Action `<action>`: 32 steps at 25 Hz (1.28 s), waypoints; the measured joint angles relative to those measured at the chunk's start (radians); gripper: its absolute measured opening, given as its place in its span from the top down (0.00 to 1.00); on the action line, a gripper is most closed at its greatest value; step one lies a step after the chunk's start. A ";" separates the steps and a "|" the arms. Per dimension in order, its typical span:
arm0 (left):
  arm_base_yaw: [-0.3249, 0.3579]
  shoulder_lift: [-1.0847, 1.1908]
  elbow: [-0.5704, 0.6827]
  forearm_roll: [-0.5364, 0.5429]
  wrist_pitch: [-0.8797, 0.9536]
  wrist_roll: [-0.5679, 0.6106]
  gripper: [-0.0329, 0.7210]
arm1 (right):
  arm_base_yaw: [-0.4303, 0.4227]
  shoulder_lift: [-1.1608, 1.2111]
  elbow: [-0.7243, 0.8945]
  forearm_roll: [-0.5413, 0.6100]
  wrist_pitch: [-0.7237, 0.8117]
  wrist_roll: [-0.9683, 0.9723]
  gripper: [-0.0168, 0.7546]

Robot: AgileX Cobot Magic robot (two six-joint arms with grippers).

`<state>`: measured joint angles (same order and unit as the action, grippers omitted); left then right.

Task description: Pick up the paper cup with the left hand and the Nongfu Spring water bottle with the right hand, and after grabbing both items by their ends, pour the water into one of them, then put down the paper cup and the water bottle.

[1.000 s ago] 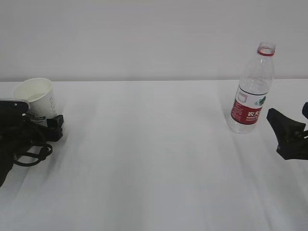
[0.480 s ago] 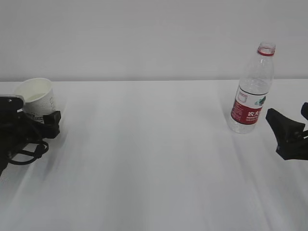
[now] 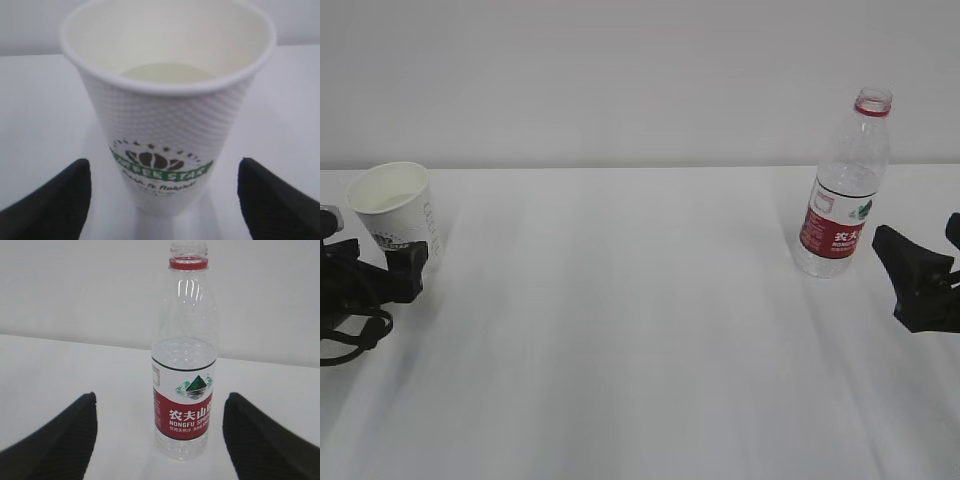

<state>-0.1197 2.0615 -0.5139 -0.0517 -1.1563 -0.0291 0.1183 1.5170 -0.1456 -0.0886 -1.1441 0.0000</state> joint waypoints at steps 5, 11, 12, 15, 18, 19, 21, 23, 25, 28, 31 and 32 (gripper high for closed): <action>0.000 -0.059 0.062 0.000 0.000 0.000 0.05 | 0.000 0.000 0.000 0.002 0.000 -0.013 0.22; 0.000 -0.123 0.131 0.000 0.000 0.000 0.06 | 0.000 0.000 0.000 0.064 0.000 -0.069 0.22; 0.000 -0.131 0.139 0.000 0.000 0.000 0.06 | 0.000 0.000 0.000 0.074 0.000 -0.087 0.22; 0.000 -0.150 0.156 0.000 0.000 0.000 0.06 | 0.000 0.000 0.000 0.108 0.000 -0.108 0.22; 0.000 -0.177 0.169 0.000 0.000 0.000 0.06 | 0.000 0.000 0.000 0.124 0.000 -0.113 0.22; 0.000 -0.189 0.173 0.000 0.000 0.000 0.07 | 0.000 0.000 0.000 0.127 0.000 -0.113 0.22; 0.000 -0.218 0.175 0.000 0.000 0.000 0.07 | 0.000 0.000 0.000 0.129 0.000 -0.115 0.22; 0.000 -0.246 0.175 0.000 0.000 0.000 0.07 | 0.000 0.000 0.000 0.131 0.000 -0.115 0.22; 0.000 -0.279 0.177 0.000 0.000 0.000 0.08 | 0.000 -0.007 0.000 0.133 0.000 -0.115 0.22; 0.000 -0.334 0.177 0.000 0.000 0.000 0.08 | 0.000 -0.054 -0.011 0.133 0.044 -0.115 0.22; 0.000 -0.383 0.179 0.000 0.010 0.000 0.09 | 0.000 -0.134 -0.049 0.133 0.147 -0.117 0.22; 0.000 -0.399 0.181 0.000 0.014 0.000 0.09 | 0.000 -0.164 -0.061 0.133 0.184 -0.124 0.22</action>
<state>-0.1197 1.6624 -0.3327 -0.0517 -1.1422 -0.0291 0.1183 1.3526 -0.2065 0.0442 -0.9605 -0.1244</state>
